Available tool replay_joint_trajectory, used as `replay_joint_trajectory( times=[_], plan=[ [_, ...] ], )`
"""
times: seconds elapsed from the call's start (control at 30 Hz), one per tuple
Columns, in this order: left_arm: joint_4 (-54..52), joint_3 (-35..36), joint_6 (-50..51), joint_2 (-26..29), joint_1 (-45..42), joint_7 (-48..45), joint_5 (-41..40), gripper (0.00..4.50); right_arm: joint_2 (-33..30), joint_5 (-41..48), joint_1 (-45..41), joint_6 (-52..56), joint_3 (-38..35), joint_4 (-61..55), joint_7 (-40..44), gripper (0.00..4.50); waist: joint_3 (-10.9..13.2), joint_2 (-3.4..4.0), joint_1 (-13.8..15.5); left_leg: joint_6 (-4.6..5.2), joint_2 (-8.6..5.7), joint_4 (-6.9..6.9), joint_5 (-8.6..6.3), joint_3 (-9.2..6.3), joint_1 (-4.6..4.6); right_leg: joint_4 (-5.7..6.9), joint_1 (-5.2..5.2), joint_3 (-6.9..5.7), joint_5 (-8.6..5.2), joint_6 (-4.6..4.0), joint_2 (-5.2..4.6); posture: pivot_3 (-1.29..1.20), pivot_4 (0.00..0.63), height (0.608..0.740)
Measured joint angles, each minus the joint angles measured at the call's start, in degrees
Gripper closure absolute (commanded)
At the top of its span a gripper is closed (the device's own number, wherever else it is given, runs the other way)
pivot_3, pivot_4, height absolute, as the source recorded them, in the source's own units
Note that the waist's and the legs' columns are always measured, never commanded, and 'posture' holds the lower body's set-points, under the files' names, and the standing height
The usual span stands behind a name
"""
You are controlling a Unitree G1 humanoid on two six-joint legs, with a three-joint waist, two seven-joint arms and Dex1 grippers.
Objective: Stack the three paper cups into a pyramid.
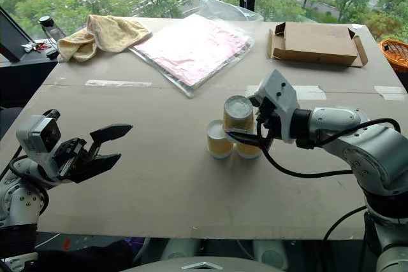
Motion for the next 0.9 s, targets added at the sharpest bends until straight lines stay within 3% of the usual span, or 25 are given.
replay_joint_trajectory(
  times=[0.3,0.73,0.9],
  plan=[
    [1.1,0.0,0.2,0.2,-0.5,-1.2,0.0,0.00,-0.2,0.6,1.2,-4.0,-1.7,-0.7,1.6,0.10,0.0,-0.01,0.0,0.00,0.00,-0.01,0.00,0.00,-0.02,-0.01,-0.01,0.00,0.06,0.11,0.00,0.00,0.150,0.740],
    [2.5,0.0,0.9,-0.1,-2.7,-1.4,-0.1,0.00,-2.6,5.4,5.1,-8.0,-10.7,-3.0,3.8,0.10,0.0,-0.02,0.1,0.00,0.00,-0.01,0.00,0.01,-0.02,-0.03,0.00,0.00,0.06,0.12,0.00,0.00,0.150,0.740],
    [1.2,-2.7,1.8,-0.8,-0.4,4.6,3.4,0.00,-6.3,4.9,21.2,-13.6,-24.4,-3.0,8.8,0.10,0.0,-0.07,0.5,0.00,-0.04,-0.02,-0.01,0.00,-0.16,-0.21,0.01,-0.04,0.08,0.16,-0.06,0.00,0.150,0.740]
  ],
)
